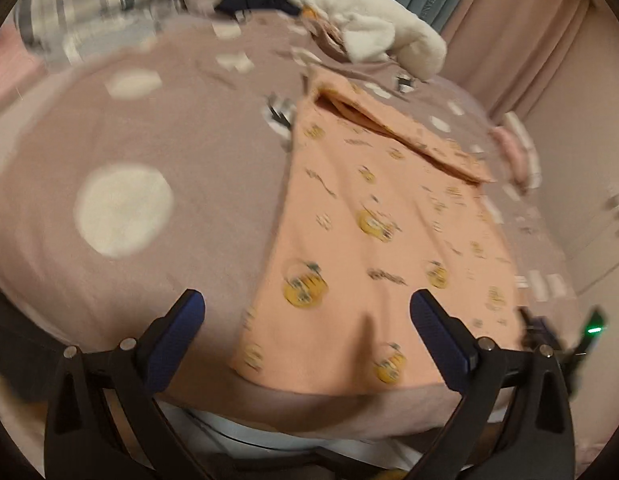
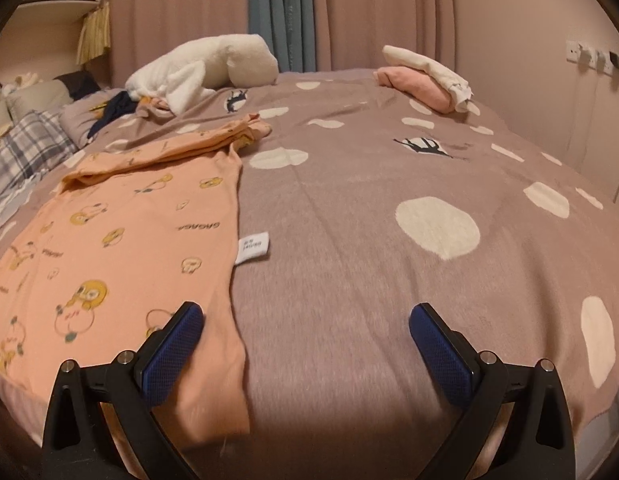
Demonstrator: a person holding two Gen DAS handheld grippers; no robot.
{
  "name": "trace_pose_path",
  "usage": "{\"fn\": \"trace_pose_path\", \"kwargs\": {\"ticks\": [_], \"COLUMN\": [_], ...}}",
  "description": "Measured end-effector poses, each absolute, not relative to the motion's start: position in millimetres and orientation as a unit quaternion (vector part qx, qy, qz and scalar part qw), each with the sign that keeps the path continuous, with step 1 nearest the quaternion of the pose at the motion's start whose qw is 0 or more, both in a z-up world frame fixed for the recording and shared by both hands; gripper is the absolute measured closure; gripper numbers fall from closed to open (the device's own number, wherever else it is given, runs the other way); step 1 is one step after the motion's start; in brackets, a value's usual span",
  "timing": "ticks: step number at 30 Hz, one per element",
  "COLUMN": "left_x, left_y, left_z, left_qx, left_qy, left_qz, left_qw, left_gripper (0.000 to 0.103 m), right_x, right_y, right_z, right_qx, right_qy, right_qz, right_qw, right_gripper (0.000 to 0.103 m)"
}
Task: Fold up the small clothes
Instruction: 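Move both grippers to the hem of the folded garment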
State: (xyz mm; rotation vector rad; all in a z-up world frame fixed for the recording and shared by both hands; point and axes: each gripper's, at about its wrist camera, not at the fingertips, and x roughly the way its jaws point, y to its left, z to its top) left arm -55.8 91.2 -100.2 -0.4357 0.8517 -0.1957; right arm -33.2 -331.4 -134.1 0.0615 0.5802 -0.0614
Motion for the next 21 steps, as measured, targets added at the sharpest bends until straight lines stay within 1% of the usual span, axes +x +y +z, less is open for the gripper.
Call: {"fn": "trace_pose_path", "kwargs": {"ticks": [2, 3, 6, 15, 17, 21], "left_x": [-57.4, -61.0, -62.6, -60.9, -62.1, -66.6], "left_y": [93.2, 91.7, 88.1, 100.5, 103.9, 110.6], "left_z": [-106.7, -105.8, -103.4, -110.6, -111.0, -112.0], "left_qx": [-0.241, -0.237, -0.222, -0.274, -0.279, -0.288], "left_qy": [0.405, 0.394, 0.396, 0.382, 0.381, 0.394], "left_qz": [-0.111, -0.115, -0.126, -0.118, -0.128, -0.165], "left_qw": [0.875, 0.88, 0.882, 0.875, 0.872, 0.857], "left_gripper": [0.0, 0.0, 0.0, 0.001, 0.001, 0.001], "right_x": [-33.6, -33.3, -31.6, -29.3, -29.9, -39.8], "right_y": [-331.6, -332.6, -334.5, -328.9, -329.9, -327.9], "right_z": [-134.5, -133.9, -133.7, -135.0, -133.2, -125.6], "right_qx": [0.029, 0.032, 0.039, 0.03, 0.034, 0.05], "right_qy": [0.283, 0.285, 0.29, 0.297, 0.309, 0.341], "right_qz": [-0.027, -0.024, -0.02, -0.023, -0.009, 0.083], "right_qw": [0.958, 0.958, 0.956, 0.954, 0.95, 0.935], "right_gripper": [0.001, 0.001, 0.001, 0.001, 0.001, 0.001]}}
